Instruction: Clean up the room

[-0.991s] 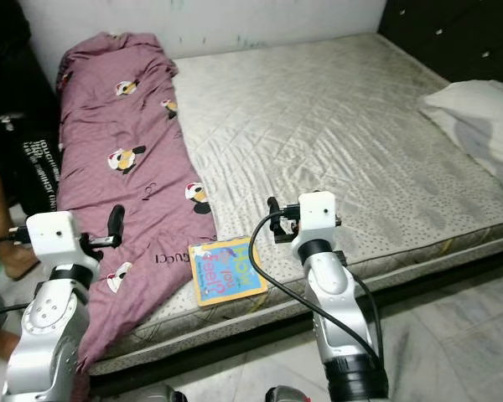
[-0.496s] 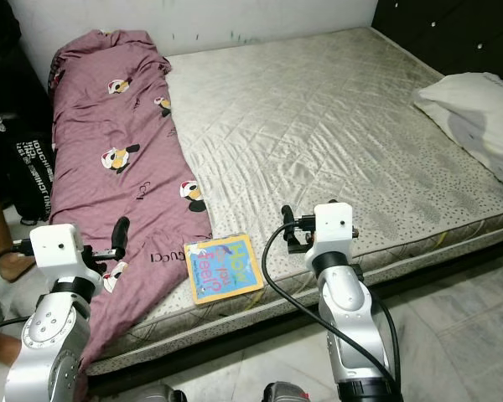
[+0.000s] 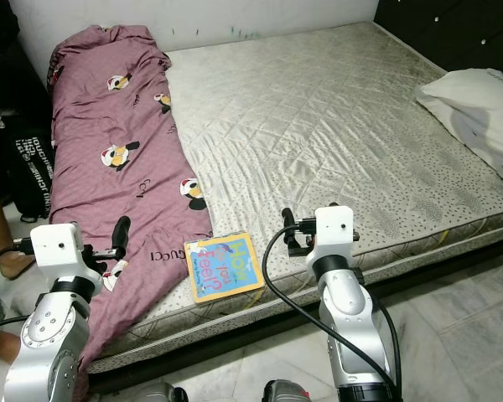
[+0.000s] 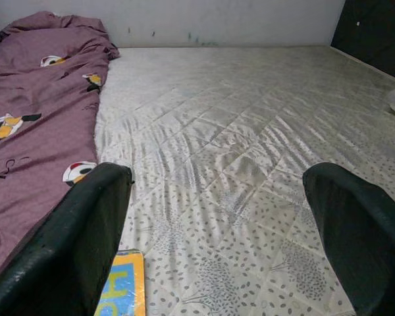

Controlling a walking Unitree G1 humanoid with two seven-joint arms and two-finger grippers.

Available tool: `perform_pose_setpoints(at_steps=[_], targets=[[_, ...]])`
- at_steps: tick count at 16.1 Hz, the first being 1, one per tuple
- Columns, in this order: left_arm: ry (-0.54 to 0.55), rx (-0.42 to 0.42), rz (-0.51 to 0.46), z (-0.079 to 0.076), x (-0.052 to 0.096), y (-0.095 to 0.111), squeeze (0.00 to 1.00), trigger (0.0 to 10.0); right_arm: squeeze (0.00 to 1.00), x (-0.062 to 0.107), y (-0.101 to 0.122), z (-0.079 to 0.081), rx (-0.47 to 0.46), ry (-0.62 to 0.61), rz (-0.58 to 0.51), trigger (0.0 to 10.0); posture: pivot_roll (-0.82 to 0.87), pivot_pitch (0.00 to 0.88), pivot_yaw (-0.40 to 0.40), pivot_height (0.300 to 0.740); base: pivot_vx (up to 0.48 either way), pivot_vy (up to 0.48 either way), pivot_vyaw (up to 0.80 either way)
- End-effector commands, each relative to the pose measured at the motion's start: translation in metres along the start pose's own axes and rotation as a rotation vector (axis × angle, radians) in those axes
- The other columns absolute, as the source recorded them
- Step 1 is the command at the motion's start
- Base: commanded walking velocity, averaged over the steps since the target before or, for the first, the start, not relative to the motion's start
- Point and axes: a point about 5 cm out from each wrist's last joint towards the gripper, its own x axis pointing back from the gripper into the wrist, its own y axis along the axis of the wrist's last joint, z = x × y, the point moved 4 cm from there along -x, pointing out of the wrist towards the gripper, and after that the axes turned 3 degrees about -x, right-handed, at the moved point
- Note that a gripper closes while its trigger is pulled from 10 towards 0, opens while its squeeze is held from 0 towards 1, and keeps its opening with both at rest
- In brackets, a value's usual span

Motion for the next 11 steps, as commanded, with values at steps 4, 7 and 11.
perform_pose_setpoints(at_steps=[4, 7, 11], targets=[[-0.011, -0.013, 0.004, -0.0007, -0.0021, -0.0004, 0.0, 10.0, 0.0, 0.0008, 0.005, 0.0005, 0.008, 0.0, -0.015, 10.0, 0.01, 0.084, 0.033, 0.717, 0.0, 0.0, 0.0], [-0.011, -0.016, 0.002, -0.0014, -0.0041, -0.0004, 0.0, 10.0, 0.0, -0.0009, 0.0047, 0.0011, 0.01, 0.008, -0.012, 10.0, 0.01, 0.079, 0.03, 0.677, 0.0, 0.0, 0.0], [-0.006, -0.018, -0.003, -0.0019, -0.0059, 0.001, 0.0, 10.0, 0.0, -0.0027, 0.0054, 0.003, 0.008, 0.023, -0.014, 10.0, 0.01, 0.075, 0.029, 0.627, 0.0, 0.0, 0.0]])
